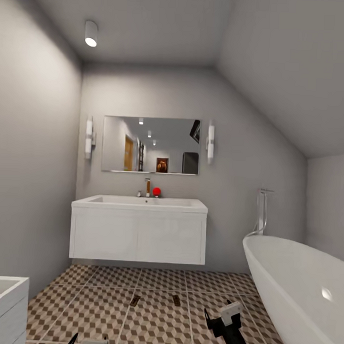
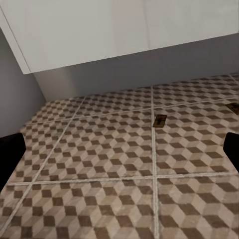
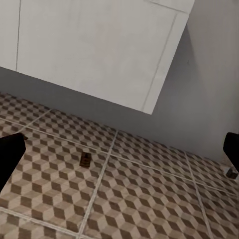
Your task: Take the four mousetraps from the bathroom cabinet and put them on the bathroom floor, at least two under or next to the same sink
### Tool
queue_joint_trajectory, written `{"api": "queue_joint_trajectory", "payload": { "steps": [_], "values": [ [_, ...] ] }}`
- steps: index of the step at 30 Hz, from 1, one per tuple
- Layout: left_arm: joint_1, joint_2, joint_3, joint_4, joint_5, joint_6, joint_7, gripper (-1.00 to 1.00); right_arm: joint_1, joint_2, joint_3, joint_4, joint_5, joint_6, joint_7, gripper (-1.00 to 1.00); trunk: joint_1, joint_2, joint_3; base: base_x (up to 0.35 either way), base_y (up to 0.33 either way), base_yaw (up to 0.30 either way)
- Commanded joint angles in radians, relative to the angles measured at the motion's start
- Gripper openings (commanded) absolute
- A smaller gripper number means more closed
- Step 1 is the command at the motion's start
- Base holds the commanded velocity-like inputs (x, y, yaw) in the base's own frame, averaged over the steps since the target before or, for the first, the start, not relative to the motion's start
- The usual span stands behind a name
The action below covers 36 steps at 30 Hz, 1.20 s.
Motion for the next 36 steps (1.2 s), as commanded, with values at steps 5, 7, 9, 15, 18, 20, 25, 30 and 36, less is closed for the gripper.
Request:
{"api": "queue_joint_trajectory", "payload": {
  "steps": [5, 7, 9, 15, 18, 20, 25, 30, 36],
  "values": [
    [-0.002, -0.001, -0.008, 0.004, -0.003, -0.004, 0.009, 1.0, -0.001, 0.0, 0.002, 0.001, 0.011, -0.001, -0.01, 1.0, -0.019, 0.034, 0.014, 0.0, 0.0, 0.0],
    [-0.002, -0.001, -0.009, 0.004, -0.003, -0.004, 0.009, 1.0, -0.001, 0.0, 0.002, 0.001, 0.011, -0.001, -0.01, 1.0, -0.027, 0.048, 0.021, 0.0, 0.0, 0.0],
    [-0.002, -0.001, -0.009, 0.004, -0.003, -0.004, 0.009, 1.0, -0.001, 0.0, 0.002, 0.001, 0.011, -0.001, -0.01, 1.0, -0.035, 0.062, 0.027, 0.0, 0.0, 0.0],
    [-0.002, -0.001, -0.009, 0.004, -0.002, -0.004, 0.009, 1.0, -0.001, 0.0, 0.002, 0.001, 0.011, -0.001, -0.01, 1.0, -0.058, 0.104, 0.046, 0.0, 0.0, 0.0],
    [-0.002, -0.001, -0.009, 0.004, -0.003, -0.004, 0.009, 1.0, 0.0, 0.0, 0.002, 0.001, 0.011, -0.001, -0.01, 1.0, -0.069, 0.125, 0.055, 0.0, 0.0, 0.0],
    [-0.002, -0.001, -0.009, 0.004, -0.003, -0.004, 0.009, 1.0, 0.001, 0.0, 0.002, 0.001, 0.011, -0.002, -0.01, 1.0, -0.077, 0.139, 0.061, 0.0, 0.0, 0.0],
    [-0.002, -0.001, -0.009, 0.004, -0.002, -0.004, 0.009, 1.0, 0.002, 0.0, 0.002, 0.001, 0.011, -0.002, -0.01, 1.0, -0.096, 0.174, 0.074, 0.0, 0.0, 0.0],
    [-0.002, -0.002, -0.008, 0.004, -0.002, -0.004, 0.009, 1.0, 0.002, 0.001, 0.002, 0.001, 0.011, -0.002, -0.01, 1.0, -0.115, 0.209, 0.083, 0.0, 0.0, 0.0],
    [-0.002, -0.005, -0.008, 0.004, -0.002, -0.004, 0.009, 1.0, 0.002, 0.001, 0.002, 0.001, 0.011, -0.002, -0.01, 1.0, -0.138, 0.251, 0.092, 0.0, 0.0, 0.0]
  ]
}}
